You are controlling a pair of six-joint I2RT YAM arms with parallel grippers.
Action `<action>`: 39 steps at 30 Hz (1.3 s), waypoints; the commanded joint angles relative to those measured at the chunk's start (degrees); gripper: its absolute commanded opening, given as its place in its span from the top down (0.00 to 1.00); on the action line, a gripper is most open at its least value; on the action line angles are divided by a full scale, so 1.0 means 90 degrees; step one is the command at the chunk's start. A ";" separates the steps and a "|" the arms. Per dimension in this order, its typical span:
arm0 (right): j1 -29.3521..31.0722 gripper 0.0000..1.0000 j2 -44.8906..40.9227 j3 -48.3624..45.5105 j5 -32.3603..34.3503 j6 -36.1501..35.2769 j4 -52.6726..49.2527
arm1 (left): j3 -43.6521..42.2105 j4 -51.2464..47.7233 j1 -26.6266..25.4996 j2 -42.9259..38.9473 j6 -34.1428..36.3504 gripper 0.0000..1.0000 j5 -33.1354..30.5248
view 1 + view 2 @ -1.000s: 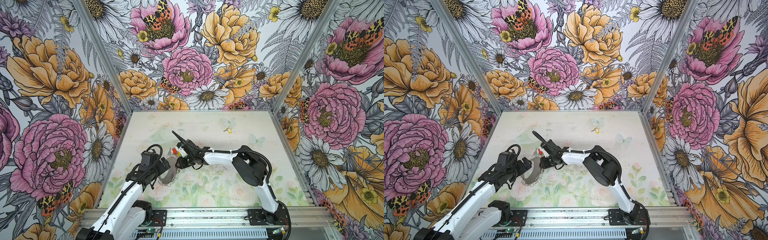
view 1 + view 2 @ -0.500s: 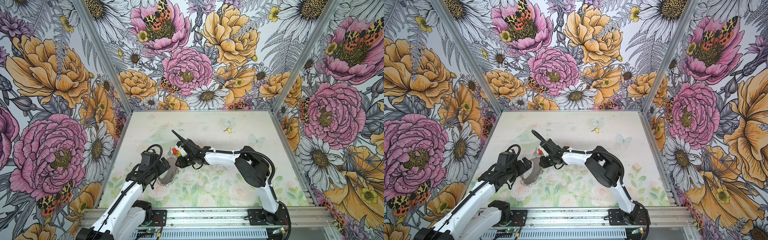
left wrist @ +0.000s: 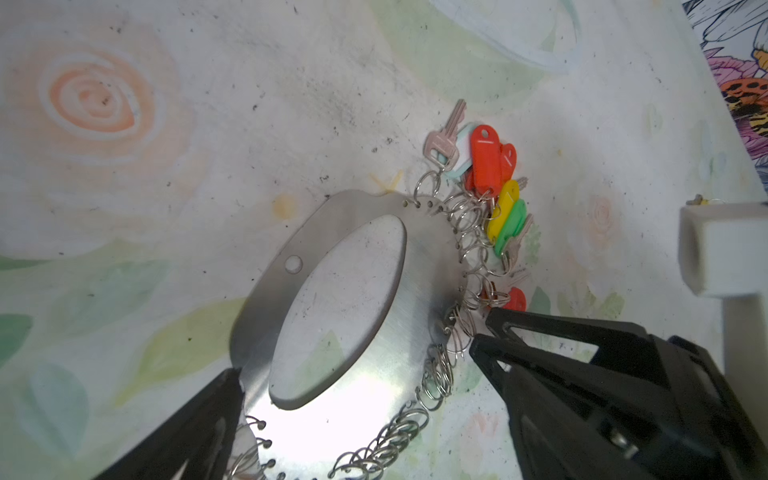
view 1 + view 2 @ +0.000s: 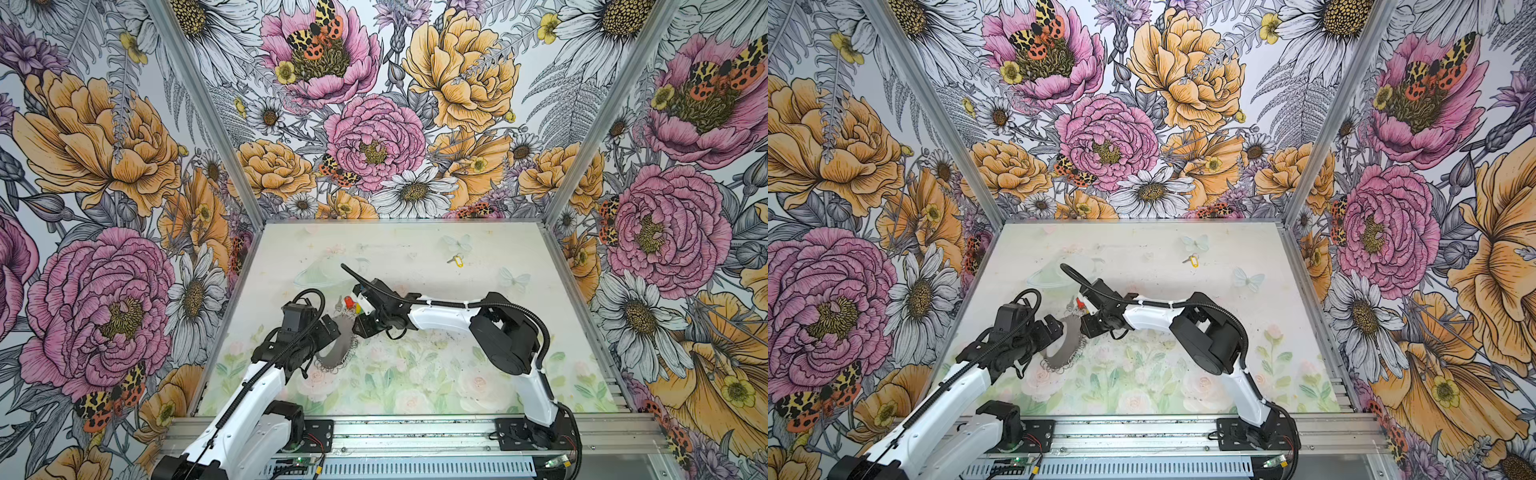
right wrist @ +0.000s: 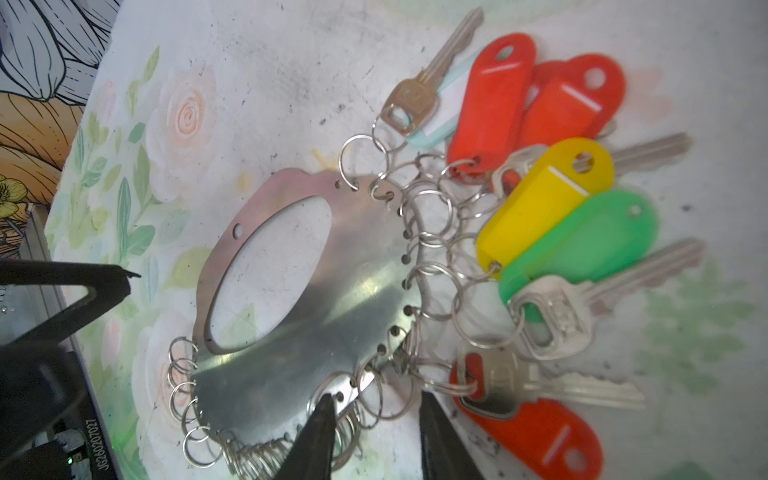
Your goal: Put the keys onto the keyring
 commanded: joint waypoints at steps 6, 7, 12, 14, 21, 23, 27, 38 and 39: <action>0.0077 0.62 0.0176 0.0285 -0.0040 -0.0228 -0.0130 | 0.0014 0.0023 0.0078 -0.0046 -0.0009 0.01 -0.0005; 0.0086 0.62 0.0204 0.0303 -0.0049 -0.0242 -0.0135 | 0.0014 0.0027 0.0091 -0.0046 0.0001 0.01 0.0003; 0.0110 0.62 0.0326 0.0419 0.0044 -0.0281 -0.0238 | 0.0014 0.0020 0.0095 -0.0045 0.0001 0.01 0.0011; 0.0110 0.63 0.0357 0.0451 0.0137 -0.0281 -0.0276 | 0.0024 0.0020 0.0096 -0.0045 0.0001 0.01 0.0022; 0.0094 0.66 0.0358 0.0521 0.0369 -0.0292 -0.0358 | 0.0025 0.0020 0.0111 -0.0060 0.0001 0.01 0.0040; 0.0084 0.68 0.0361 0.0525 0.0337 -0.0292 -0.0355 | 0.0024 0.0023 0.0107 -0.0068 0.0003 0.01 0.0041; 0.0051 0.75 0.0369 0.0540 0.0283 -0.0251 -0.0355 | 0.0029 0.0023 0.0110 -0.0067 0.0011 0.01 0.0067; 0.0045 0.82 0.0279 0.0520 0.0405 -0.0242 -0.0353 | 0.0005 0.0028 0.0105 -0.0094 0.0006 0.01 0.0091; 0.0043 0.82 0.0276 0.0520 0.0442 -0.0242 -0.0354 | -0.0005 0.0030 0.0109 -0.0092 0.0006 0.01 0.0097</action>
